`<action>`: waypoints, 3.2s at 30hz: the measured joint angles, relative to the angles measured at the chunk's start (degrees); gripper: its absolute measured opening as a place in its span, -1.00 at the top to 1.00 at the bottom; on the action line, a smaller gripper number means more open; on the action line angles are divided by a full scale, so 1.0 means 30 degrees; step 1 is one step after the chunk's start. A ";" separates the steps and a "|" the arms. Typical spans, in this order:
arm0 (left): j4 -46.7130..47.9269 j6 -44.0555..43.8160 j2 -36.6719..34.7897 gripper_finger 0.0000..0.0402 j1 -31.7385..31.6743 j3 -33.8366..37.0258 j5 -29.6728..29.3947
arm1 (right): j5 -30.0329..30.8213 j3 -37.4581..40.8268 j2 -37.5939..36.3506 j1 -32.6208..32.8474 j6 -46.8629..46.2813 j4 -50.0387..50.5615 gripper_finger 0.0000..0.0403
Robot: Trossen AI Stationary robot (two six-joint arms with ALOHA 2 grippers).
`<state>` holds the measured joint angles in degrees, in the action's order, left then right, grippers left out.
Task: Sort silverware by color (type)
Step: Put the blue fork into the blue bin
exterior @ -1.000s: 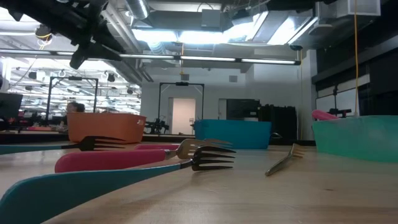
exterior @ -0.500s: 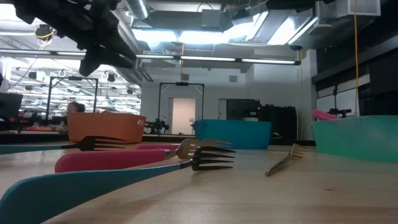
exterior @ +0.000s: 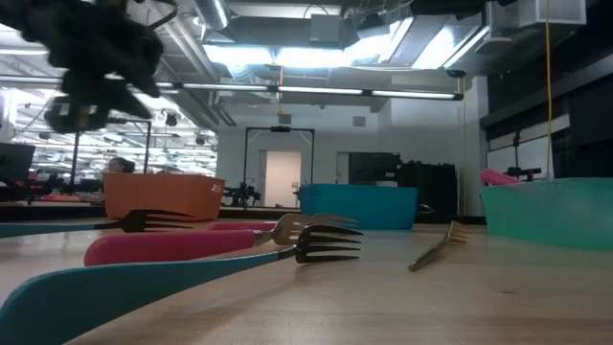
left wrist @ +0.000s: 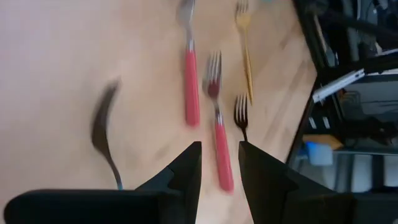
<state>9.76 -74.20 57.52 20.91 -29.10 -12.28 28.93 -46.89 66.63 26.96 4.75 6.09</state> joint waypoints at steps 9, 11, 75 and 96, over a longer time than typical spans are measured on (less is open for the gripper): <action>-0.0001 -0.5304 0.1332 0.50 0.3129 0.0000 -0.0019 | -0.0004 0.0000 0.0000 0.0000 0.0000 0.0007 0.50; 0.0007 -0.5974 0.1597 0.50 0.3460 0.0000 -0.0052 | -0.0007 0.0000 0.0000 0.0000 0.0005 0.0007 0.50; 1.1222 -0.4571 1.3911 0.50 0.3721 -0.8502 0.0574 | -0.0007 0.0000 0.0000 0.0000 0.0000 0.0022 0.50; 1.1114 -0.4711 1.3927 0.89 0.3713 -0.8502 0.0103 | -0.0013 0.0000 0.0000 0.0004 0.0006 0.0022 0.50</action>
<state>43.10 -88.33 99.31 32.05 -54.61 -11.97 28.89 -46.89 66.63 26.97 4.77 6.15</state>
